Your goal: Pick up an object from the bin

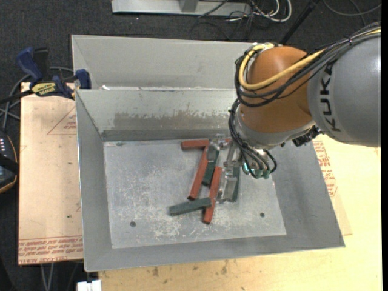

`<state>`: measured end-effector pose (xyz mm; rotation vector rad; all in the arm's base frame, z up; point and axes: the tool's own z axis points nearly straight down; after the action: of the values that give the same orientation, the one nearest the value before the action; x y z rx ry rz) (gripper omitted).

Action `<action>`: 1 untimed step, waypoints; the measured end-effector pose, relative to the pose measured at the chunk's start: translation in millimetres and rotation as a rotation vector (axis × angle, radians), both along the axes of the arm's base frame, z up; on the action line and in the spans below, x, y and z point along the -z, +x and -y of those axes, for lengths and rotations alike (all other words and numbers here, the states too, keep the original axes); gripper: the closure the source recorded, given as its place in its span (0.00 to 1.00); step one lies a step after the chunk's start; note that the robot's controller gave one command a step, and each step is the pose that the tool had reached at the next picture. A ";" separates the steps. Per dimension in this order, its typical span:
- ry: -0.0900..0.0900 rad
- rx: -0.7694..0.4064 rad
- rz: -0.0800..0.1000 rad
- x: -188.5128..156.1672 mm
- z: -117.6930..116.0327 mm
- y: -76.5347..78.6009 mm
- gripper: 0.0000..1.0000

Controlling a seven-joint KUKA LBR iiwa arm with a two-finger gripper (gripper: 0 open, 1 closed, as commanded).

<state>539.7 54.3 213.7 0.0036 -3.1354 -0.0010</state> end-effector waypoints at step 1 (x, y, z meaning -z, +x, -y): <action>0.000 0.022 -0.002 100.2 -2.3 -6.9 0.00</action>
Offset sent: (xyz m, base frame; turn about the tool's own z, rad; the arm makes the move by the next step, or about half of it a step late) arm -0.0051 0.0018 -0.0951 0.0228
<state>532.8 56.6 113.5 -0.0302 -3.1337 -0.0010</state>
